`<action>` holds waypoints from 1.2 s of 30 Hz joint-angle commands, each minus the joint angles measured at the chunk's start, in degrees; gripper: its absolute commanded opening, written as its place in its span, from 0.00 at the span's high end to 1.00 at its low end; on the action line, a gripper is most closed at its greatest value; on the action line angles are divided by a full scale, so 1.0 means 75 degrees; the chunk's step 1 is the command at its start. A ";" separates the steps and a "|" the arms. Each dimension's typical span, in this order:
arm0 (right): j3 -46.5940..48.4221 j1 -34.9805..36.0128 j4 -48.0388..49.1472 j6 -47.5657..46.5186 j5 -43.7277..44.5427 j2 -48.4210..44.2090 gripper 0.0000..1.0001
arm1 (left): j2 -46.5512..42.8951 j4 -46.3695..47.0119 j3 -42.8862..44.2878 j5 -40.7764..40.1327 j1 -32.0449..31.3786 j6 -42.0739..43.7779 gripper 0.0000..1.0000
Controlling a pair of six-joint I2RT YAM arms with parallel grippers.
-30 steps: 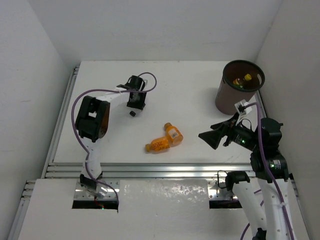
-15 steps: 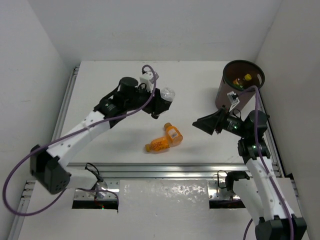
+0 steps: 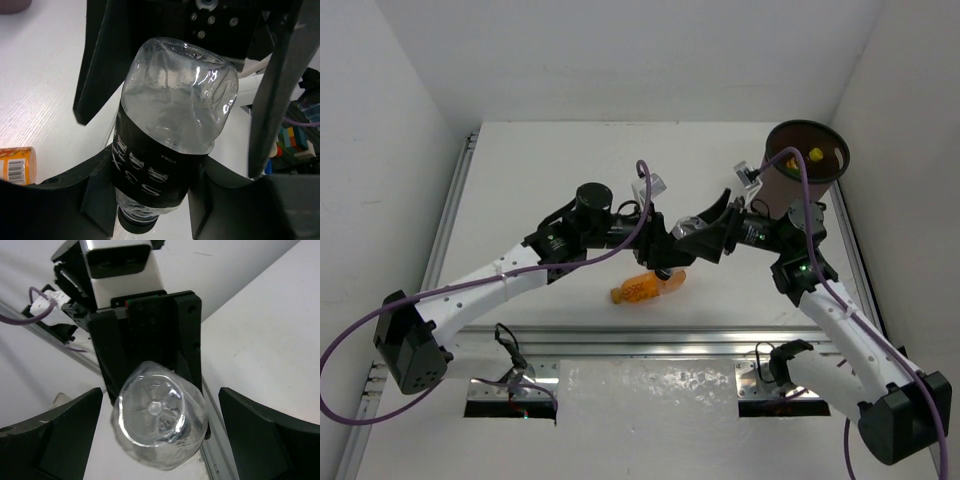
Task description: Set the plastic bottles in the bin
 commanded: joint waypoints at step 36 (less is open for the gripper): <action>0.0582 0.0301 -0.0430 -0.1356 0.0750 0.0230 1.00 | -0.2607 -0.0512 -0.0855 -0.1434 -0.0092 0.1059 0.06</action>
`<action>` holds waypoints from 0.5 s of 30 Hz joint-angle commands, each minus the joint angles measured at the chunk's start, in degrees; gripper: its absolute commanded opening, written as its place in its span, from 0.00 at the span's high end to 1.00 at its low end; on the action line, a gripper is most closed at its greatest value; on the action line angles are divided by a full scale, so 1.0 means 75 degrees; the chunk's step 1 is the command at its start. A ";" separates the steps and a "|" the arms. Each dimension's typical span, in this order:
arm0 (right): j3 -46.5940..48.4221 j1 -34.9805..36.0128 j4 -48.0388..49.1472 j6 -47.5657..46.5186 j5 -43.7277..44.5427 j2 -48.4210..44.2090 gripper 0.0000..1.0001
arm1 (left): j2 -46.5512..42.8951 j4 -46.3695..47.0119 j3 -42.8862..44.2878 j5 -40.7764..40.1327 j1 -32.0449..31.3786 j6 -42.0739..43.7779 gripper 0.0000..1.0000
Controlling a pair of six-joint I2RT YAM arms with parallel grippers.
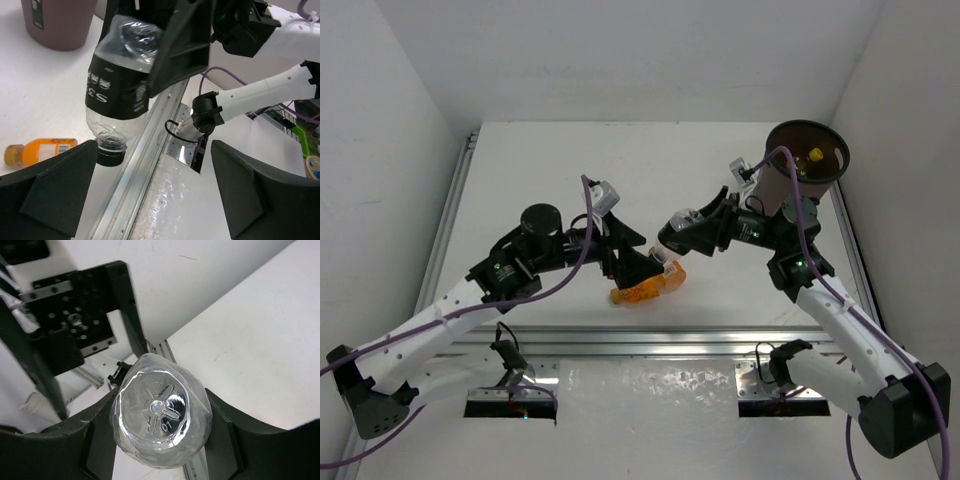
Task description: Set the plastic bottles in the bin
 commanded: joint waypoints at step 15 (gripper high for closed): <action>0.6183 -0.2460 -0.6836 -0.2944 0.9961 0.2420 1.00 | -0.0243 -0.3700 0.0527 -0.6129 -0.0030 -0.1237 0.00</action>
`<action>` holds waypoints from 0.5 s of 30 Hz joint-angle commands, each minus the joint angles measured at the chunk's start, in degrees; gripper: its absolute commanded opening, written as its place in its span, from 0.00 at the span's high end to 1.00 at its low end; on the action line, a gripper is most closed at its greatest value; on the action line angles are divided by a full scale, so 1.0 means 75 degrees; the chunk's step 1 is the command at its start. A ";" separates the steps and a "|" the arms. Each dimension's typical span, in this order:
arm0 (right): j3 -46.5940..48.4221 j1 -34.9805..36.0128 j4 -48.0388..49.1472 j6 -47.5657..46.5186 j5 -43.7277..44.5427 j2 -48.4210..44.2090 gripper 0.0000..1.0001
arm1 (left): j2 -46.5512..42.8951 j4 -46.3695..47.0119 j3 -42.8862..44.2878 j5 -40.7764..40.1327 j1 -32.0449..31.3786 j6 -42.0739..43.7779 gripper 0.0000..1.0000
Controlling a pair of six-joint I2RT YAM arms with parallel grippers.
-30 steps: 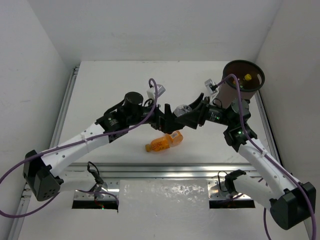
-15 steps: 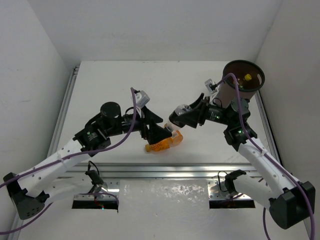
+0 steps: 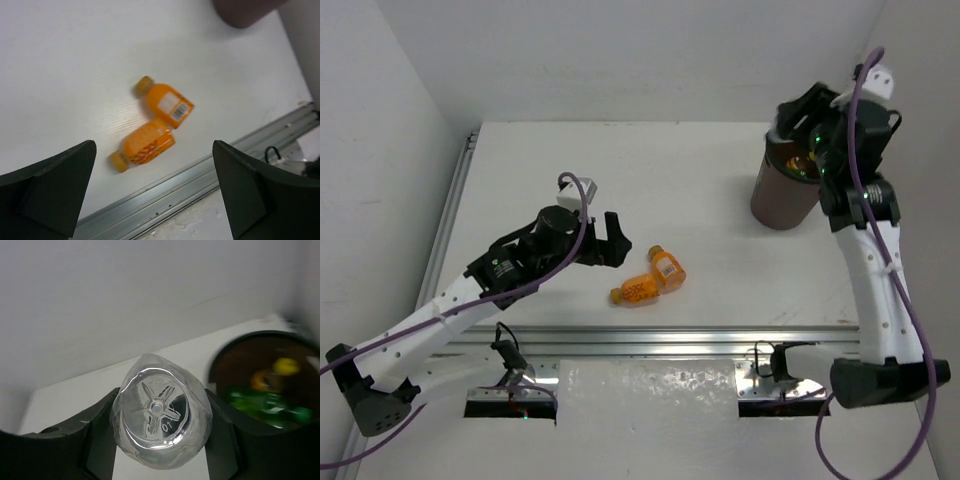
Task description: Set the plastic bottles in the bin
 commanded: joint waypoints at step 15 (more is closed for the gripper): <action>0.1779 -0.1119 -0.2710 -0.0223 0.0386 0.1954 0.01 | 0.1265 0.0685 -0.0453 0.0164 -0.0016 0.0531 0.00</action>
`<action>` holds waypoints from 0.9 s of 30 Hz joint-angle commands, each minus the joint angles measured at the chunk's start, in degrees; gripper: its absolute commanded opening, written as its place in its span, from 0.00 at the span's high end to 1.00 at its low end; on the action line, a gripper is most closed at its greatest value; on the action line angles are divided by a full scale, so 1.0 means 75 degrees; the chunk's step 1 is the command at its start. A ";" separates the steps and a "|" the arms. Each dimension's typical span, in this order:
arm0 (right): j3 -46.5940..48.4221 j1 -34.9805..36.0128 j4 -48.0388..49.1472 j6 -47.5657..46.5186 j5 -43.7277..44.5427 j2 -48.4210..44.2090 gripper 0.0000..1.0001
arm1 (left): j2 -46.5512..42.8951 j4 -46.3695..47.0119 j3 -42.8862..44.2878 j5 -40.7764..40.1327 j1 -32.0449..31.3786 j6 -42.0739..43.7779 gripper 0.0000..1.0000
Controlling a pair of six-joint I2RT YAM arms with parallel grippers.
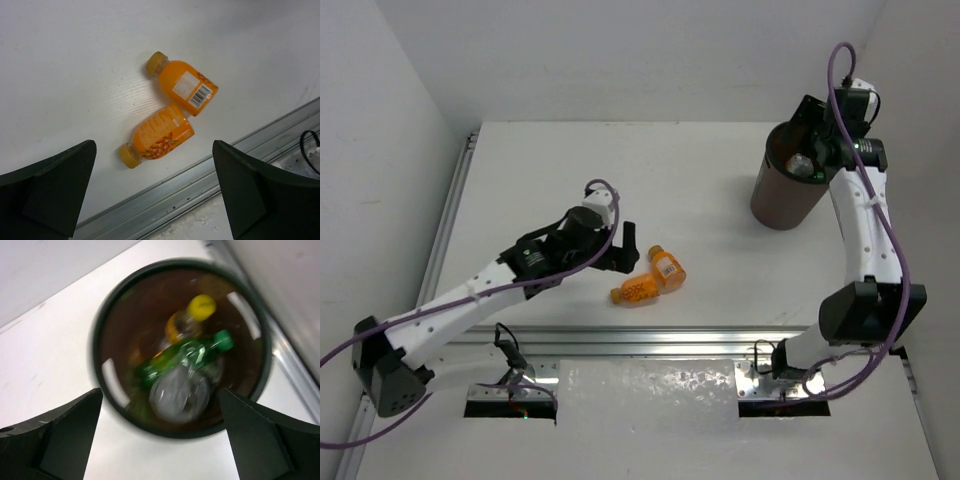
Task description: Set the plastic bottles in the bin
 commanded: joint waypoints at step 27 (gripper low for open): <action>-0.4182 0.1793 0.1188 -0.0403 -0.4192 -0.4965 0.01 | 0.3765 0.3331 -0.1481 0.2584 -0.0072 0.1417 0.05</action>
